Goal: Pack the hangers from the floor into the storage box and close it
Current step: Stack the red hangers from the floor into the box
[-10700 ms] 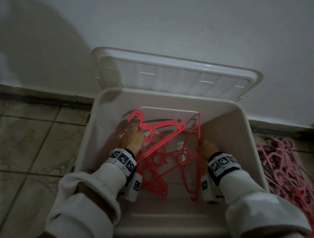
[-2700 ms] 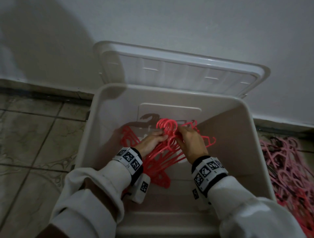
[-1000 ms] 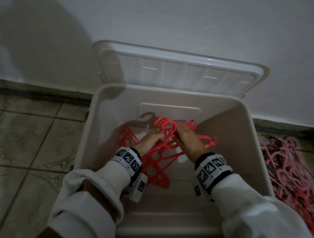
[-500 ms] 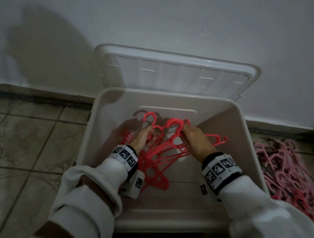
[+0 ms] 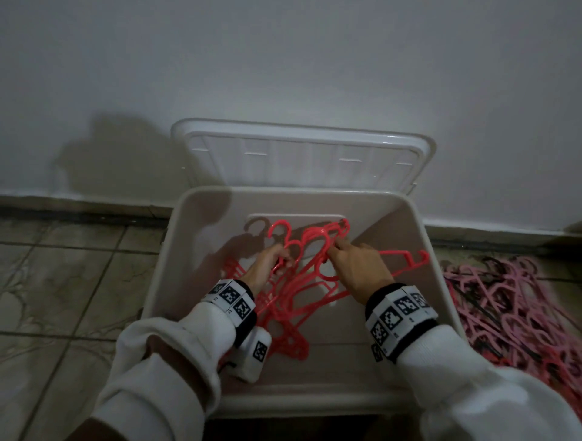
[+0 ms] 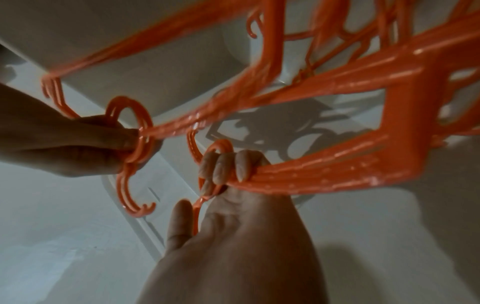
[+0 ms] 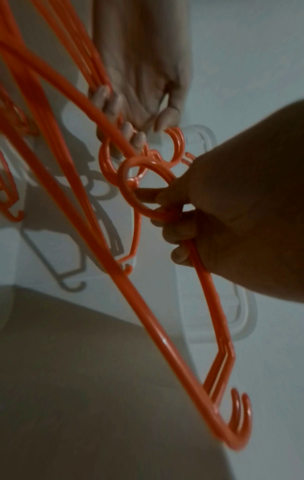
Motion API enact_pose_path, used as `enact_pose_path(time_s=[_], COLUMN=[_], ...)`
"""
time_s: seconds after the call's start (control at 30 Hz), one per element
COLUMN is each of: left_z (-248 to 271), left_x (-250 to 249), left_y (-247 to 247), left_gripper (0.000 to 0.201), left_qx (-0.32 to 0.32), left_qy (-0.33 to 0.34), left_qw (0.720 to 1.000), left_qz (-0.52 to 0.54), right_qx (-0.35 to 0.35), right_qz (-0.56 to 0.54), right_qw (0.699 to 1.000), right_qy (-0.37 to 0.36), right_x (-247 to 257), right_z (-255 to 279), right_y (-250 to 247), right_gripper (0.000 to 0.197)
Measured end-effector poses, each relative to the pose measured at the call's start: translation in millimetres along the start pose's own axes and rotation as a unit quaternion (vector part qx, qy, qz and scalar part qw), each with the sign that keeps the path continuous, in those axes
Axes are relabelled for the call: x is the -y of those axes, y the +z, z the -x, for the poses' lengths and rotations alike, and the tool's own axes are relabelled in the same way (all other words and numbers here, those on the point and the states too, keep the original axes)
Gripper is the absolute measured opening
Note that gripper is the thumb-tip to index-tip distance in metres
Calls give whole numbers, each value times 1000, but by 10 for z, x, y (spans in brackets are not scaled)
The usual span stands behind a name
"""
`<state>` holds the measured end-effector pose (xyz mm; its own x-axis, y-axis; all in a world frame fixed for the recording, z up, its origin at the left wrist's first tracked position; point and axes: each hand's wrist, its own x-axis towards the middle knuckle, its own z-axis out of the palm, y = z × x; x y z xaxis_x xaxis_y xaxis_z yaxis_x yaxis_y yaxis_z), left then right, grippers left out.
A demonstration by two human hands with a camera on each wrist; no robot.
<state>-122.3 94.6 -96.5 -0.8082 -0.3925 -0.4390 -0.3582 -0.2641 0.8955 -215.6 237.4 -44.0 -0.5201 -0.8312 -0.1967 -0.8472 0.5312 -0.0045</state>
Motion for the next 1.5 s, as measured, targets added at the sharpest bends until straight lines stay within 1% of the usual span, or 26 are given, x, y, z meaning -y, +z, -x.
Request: enact_pose_path(time_s=[0.07, 0.13, 0.17, 0.23, 0.27, 0.3, 0.37, 0.43, 0.5, 0.57, 0.63, 0.73, 0.77, 0.83, 0.9, 1.0, 1.1, 1.17, 1.2, 1.27, 1.33, 1.43, 1.5], left_z=[40, 52, 64, 107, 150, 200, 307, 411, 510, 534, 545, 557, 577, 591, 591, 620, 628, 585, 542, 500, 439, 336, 259], left_x=[-60, -83, -103, -160, -200, -257, -371, -484, -573, -606, -626, -645, -652, -649, -633, -630, -657, -676, -680, -715, -722, -700, -677], left_y=[80, 108, 108, 111, 122, 138, 206, 305, 413, 483, 518, 507, 491, 447, 391, 307, 250, 194, 165, 107, 35, -59, -104], left_gripper=[25, 33, 33, 24, 13, 9, 19, 19, 22, 32, 32, 38, 36, 27, 27, 24, 25, 28, 28, 26, 37, 20, 13], left_qx=[1, -15, -10, 15, 20, 22, 41, 63, 81, 94, 85, 75, 72, 63, 51, 38, 37, 27, 21, 13, 11, 17, -9], left_qy=[-9, -13, -14, -10, -8, -5, 8, 27, 32, 38, 43, 46, 52, 62, 74, 96, 98, 88, 90, 87, 74, 81, 97], left_qw=[1000, 1000, 1000, 1000, 1000, 999, 996, 994, 993, 990, 987, 988, 987, 984, 982, 976, 972, 976, 978, 978, 976, 971, 967], left_qz=[12, 15, 19, 10, -9, -34, -76, -85, -79, -98, -127, -127, -133, -155, -166, -190, -211, -195, -186, -188, -203, -224, -234], right_qx=[13, 18, 14, -10, -24, -37, -55, -75, -92, -96, -120, -164, -172, -195, -215, -199, -194, -186, -179, -157, -143, -143, -129], right_qz=[31, 29, 16, -32, -62, -91, -138, -181, -201, -209, -243, -342, -359, -363, -363, -361, -352, -341, -322, -282, -261, -216, -182], right_qw=[999, 999, 999, 999, 997, 994, 988, 979, 974, 972, 961, 923, 916, 909, 903, 906, 912, 917, 924, 939, 948, 960, 971], right_qy=[-34, -41, -40, -38, -38, -38, -40, -50, -53, -48, -54, -59, -53, -59, -79, -89, -86, -95, -103, -116, -114, -103, -85], right_x=[55, 72, 56, -5, -44, -80, -137, -165, -162, -142, -128, -129, -126, -113, -80, 1, 60, 83, 92, 121, 166, 217, 254], right_z=[30, 67, 90, 147, 176, 209, 247, 251, 242, 247, 261, 289, 304, 311, 289, 238, 159, 88, 37, -56, -143, -298, -399], right_y=[-13, -32, -59, -141, -176, -212, -250, -255, -251, -273, -308, -335, -346, -350, -345, -330, -299, -296, -294, -300, -290, -216, -175], right_gripper=[40, 34, 30, 26, 25, 25, 25, 23, 20, 20, 20, 9, 11, 16, 18, 21, 35, 41, 39, 29, 24, 28, 34])
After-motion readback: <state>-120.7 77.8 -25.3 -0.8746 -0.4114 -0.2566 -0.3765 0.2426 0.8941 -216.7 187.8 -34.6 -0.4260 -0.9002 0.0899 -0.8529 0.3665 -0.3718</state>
